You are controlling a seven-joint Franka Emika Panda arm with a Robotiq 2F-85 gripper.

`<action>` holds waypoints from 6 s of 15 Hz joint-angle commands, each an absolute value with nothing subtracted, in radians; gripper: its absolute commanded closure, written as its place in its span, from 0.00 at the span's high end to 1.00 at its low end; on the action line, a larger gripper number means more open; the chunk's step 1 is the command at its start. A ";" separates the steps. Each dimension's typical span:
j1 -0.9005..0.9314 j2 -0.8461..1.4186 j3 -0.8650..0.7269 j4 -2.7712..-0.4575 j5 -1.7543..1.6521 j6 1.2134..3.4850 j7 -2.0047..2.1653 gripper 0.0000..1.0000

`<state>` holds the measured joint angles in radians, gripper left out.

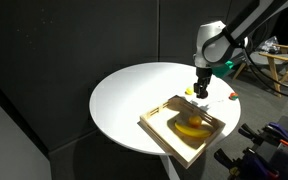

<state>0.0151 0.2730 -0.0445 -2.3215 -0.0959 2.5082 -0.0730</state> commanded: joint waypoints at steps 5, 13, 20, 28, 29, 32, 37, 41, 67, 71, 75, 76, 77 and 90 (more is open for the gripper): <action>0.045 0.265 -0.028 -2.321 -0.115 2.506 0.010 0.34; 0.033 0.273 -0.020 -2.320 -0.099 2.505 -0.018 0.59; 0.033 0.273 -0.020 -2.320 -0.099 2.505 -0.018 0.34; 0.042 0.262 -0.007 -2.295 -0.097 2.473 -0.009 0.34; 0.043 0.261 -0.005 -2.292 -0.097 2.471 -0.009 0.34; 0.048 0.259 0.004 -2.278 -0.097 2.455 -0.002 0.34; 0.065 0.264 0.012 -2.255 -0.106 2.410 0.016 0.34; 0.076 0.276 0.026 -2.240 -0.103 2.397 0.013 0.34; 0.130 0.461 0.032 -2.119 -0.116 2.491 0.029 0.34; 0.136 0.472 0.031 -2.117 -0.115 2.506 0.026 0.34; 0.137 0.478 0.032 -2.113 -0.114 2.515 0.023 0.34; 0.137 0.479 0.032 -2.111 -0.113 2.516 0.023 0.34; 0.137 0.480 0.032 -2.110 -0.113 2.517 0.023 0.34; 0.135 0.473 0.035 -2.108 -0.108 2.514 0.019 1.00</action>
